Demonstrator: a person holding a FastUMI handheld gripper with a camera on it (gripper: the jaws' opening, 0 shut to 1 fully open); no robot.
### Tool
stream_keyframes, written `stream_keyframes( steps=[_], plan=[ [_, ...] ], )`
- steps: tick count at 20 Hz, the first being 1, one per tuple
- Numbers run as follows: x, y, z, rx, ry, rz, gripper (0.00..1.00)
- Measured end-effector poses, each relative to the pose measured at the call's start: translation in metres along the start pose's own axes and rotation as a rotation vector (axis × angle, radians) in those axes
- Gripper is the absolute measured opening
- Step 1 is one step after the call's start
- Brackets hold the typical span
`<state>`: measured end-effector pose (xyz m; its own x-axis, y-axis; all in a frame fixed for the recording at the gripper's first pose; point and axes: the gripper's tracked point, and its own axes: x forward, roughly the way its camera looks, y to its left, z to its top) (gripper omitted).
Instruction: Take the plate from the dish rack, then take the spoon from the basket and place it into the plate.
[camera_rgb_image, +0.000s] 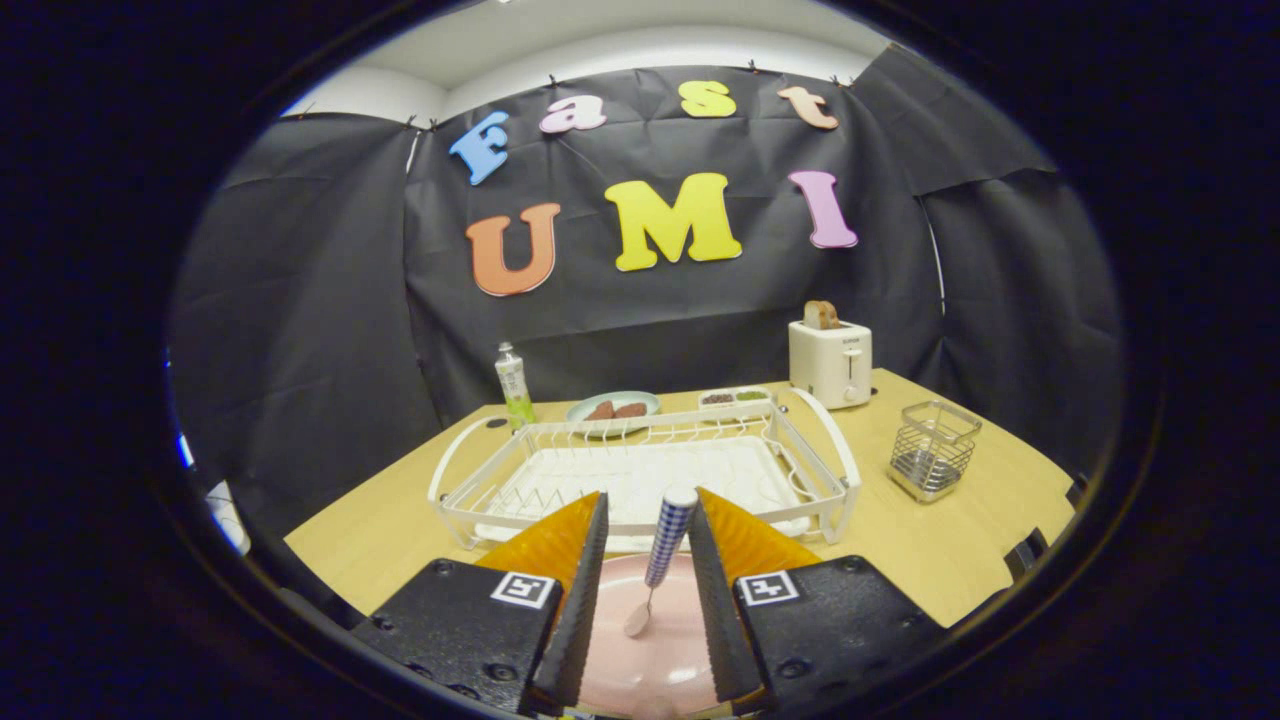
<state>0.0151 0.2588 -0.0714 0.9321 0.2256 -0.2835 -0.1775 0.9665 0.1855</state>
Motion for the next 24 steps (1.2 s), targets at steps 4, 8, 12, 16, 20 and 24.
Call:
stream_keyframes(
  steps=[4, 8, 12, 16, 20, 24],
  plan=[
    [0.000, -0.015, 0.013, 0.027, -0.039, -0.019, 0.76],
    [-0.008, -0.019, 0.023, 0.018, -0.069, -0.021, 0.81],
    [-0.021, -0.015, 0.035, -0.004, -0.108, -0.014, 0.84],
    [-0.031, -0.016, 0.050, -0.043, -0.166, -0.028, 0.90],
    [-0.045, -0.013, 0.061, -0.094, -0.221, -0.038, 0.92],
    [-0.049, -0.009, 0.063, -0.113, -0.236, -0.025, 0.93]
  ],
)
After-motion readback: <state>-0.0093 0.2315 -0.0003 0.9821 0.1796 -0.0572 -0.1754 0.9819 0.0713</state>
